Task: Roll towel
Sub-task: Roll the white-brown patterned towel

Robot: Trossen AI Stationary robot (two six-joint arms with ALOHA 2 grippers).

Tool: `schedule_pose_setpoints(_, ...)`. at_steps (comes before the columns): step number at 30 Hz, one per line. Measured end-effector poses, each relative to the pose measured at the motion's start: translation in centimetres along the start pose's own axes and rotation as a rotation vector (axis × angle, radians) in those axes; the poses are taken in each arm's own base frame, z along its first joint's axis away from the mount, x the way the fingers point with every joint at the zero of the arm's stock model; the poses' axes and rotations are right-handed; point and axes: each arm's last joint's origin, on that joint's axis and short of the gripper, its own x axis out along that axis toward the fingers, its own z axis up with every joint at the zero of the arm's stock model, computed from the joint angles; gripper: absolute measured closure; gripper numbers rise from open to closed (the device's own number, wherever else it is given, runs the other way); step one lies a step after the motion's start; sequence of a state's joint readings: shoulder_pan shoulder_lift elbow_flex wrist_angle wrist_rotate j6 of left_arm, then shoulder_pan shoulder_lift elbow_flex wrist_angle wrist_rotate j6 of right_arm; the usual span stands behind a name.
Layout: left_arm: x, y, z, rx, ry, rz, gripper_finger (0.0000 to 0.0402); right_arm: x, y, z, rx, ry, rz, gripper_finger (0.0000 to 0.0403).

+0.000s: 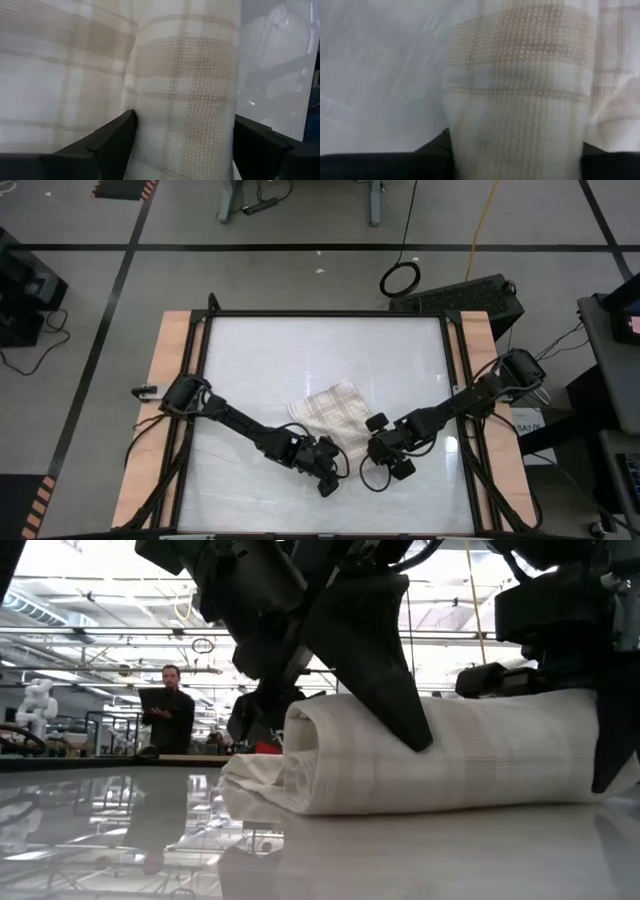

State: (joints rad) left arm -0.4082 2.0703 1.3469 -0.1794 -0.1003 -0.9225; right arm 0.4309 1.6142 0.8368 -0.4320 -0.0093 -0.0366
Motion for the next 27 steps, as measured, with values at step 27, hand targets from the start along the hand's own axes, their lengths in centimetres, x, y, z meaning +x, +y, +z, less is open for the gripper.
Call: schedule_pose_setpoints(27, -7.4, -3.6, -1.1, 0.135, -0.203, 0.066, 0.0045, -0.5, -4.5, -0.5, 0.222, -0.057, 0.422, 0.0340)
